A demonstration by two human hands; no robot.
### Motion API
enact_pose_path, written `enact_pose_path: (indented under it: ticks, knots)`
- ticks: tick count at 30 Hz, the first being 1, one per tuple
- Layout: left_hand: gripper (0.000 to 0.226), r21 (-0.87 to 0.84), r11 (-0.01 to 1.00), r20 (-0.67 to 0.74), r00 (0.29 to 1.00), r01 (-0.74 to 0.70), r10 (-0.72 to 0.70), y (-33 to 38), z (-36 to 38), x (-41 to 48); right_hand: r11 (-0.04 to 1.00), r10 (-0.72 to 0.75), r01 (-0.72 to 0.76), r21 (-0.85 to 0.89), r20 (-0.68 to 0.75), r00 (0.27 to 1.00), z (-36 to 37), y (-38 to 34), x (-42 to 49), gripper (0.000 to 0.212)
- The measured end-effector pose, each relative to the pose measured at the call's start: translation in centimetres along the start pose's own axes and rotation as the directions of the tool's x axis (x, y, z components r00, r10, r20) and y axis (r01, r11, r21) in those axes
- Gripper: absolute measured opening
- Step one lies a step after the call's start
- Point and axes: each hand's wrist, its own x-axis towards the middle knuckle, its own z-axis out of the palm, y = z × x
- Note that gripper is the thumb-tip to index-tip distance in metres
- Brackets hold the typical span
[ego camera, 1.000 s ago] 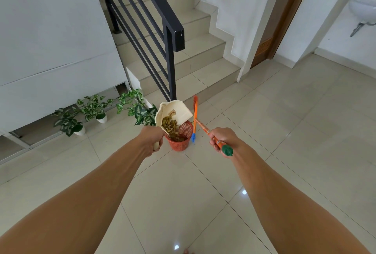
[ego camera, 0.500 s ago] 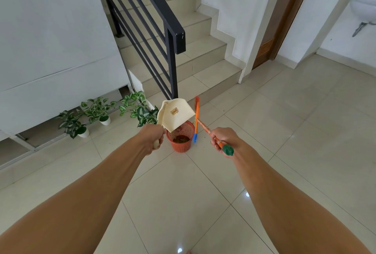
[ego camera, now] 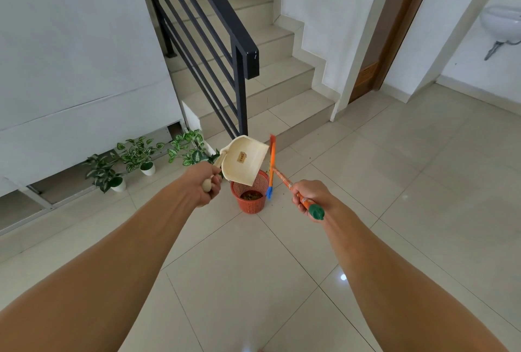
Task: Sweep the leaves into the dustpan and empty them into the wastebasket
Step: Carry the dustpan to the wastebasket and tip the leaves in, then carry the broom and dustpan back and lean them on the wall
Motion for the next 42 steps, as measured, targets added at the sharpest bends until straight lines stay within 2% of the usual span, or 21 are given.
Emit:
enact_pose_path:
  ticks: [9, 12, 17, 21, 23, 26, 30, 35, 42]
  knots:
    - [0.013, -0.342, 0.936, 0.136, 0.99, 0.081, -0.036, 0.3, -4.0, -3.0, 0.998, -0.035, 0.035, 0.048, -0.002, 0.999, 1.7, 1.2, -3.3, 0.03]
    - [0.01, -0.312, 0.948, 0.135, 0.991, 0.057, -0.015, -0.1, -5.7, -3.7, 0.999, -0.034, 0.035, 0.033, -0.015, 0.999, 3.0, 1.8, -4.4, 0.028]
    - [0.009, -0.103, 0.995, 0.071, 0.997, -0.017, 0.024, -1.7, -6.2, -4.3, 0.999, -0.044, 0.045, 0.014, -0.038, 0.998, 4.4, 3.0, -5.9, 0.019]
    - [0.011, 0.093, 0.993, -0.001, 0.998, -0.066, 0.066, -3.5, -4.8, -3.8, 0.999, -0.038, 0.037, -0.005, -0.027, 0.999, 4.4, 3.2, -5.8, 0.018]
    - [0.011, 0.131, 0.988, -0.036, 0.996, -0.077, 0.083, -4.2, -4.1, -3.5, 0.999, -0.033, 0.033, -0.024, -0.019, 0.999, 4.1, 2.9, -5.4, 0.018]
    - [0.011, 0.098, 0.993, -0.048, 0.996, -0.065, 0.07, -4.4, -3.7, -3.3, 0.999, -0.039, 0.039, -0.01, 0.0, 0.999, 3.9, 2.2, -4.8, 0.018]
    - [0.01, -0.036, 0.999, -0.004, 1.0, 0.004, -0.004, -3.6, -6.1, -3.5, 0.997, -0.035, 0.033, 0.065, 0.03, 0.999, 4.8, 1.1, -5.5, 0.013]
    - [0.013, -0.167, 0.983, 0.008, 0.997, 0.081, -0.081, -3.9, -12.1, -5.2, 1.0, -0.013, 0.012, 0.025, 0.06, 0.998, 8.3, 0.9, -7.5, 0.014]
    - [0.011, -0.253, 0.962, -0.068, 0.991, 0.098, -0.119, -7.5, -23.1, -9.3, 0.999, 0.017, -0.009, -0.049, 0.15, 0.989, 16.9, 4.3, -12.4, 0.015]
